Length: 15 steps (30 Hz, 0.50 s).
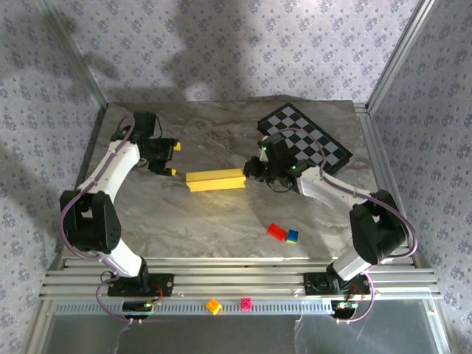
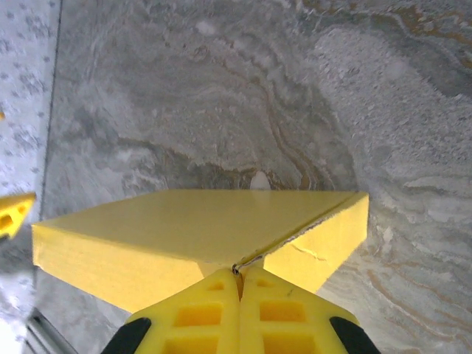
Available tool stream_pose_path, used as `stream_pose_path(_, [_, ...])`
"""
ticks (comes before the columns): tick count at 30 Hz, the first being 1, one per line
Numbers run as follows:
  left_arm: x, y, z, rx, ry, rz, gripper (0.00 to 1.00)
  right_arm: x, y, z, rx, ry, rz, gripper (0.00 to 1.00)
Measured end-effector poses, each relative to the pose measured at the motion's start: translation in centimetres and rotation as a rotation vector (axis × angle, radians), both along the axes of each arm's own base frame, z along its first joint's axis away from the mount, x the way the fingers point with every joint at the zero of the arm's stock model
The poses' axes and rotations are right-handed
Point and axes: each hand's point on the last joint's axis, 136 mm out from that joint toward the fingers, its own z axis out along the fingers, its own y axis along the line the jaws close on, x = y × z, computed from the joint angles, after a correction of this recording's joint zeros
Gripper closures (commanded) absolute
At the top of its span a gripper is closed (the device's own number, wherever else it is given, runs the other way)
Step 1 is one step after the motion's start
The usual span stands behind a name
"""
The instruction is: Fold the paper box
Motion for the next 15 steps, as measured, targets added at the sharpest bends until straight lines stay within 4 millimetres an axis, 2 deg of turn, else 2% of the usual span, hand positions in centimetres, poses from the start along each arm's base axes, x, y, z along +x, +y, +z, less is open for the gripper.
stream_pose_path(3, [-0.5, -0.2, -0.2, 0.028, -0.015, -0.057, 0.28, -2.2, 0.0, -0.8, -0.086, -0.031, 0.056, 0.83])
stream_pose_path(5, [-1.5, -0.5, -0.7, 0.040, -0.015, -0.091, 0.29, -3.7, -0.7, -2.3, -0.148, -0.019, 0.085, 0.73])
stream_pose_path(7, [-3.0, -1.0, -1.5, 0.050, -0.002, -0.129, 0.29, -4.9, -2.3, -4.5, -0.221, 0.020, 0.090, 0.67])
stream_pose_path(10, [-4.7, -1.4, -2.9, 0.063, 0.022, -0.175, 0.29, -6.2, -4.5, -6.8, -0.302, 0.074, 0.089, 0.63])
stream_pose_path(12, [-5.4, -1.2, -3.8, 0.073, 0.037, -0.196, 0.29, -6.4, -5.2, -6.6, -0.320, 0.071, 0.086, 0.62])
stream_pose_path(15, [-5.8, -0.7, -4.3, 0.093, 0.034, -0.228, 0.30, -6.2, -5.9, -4.4, -0.309, 0.026, 0.073, 0.54])
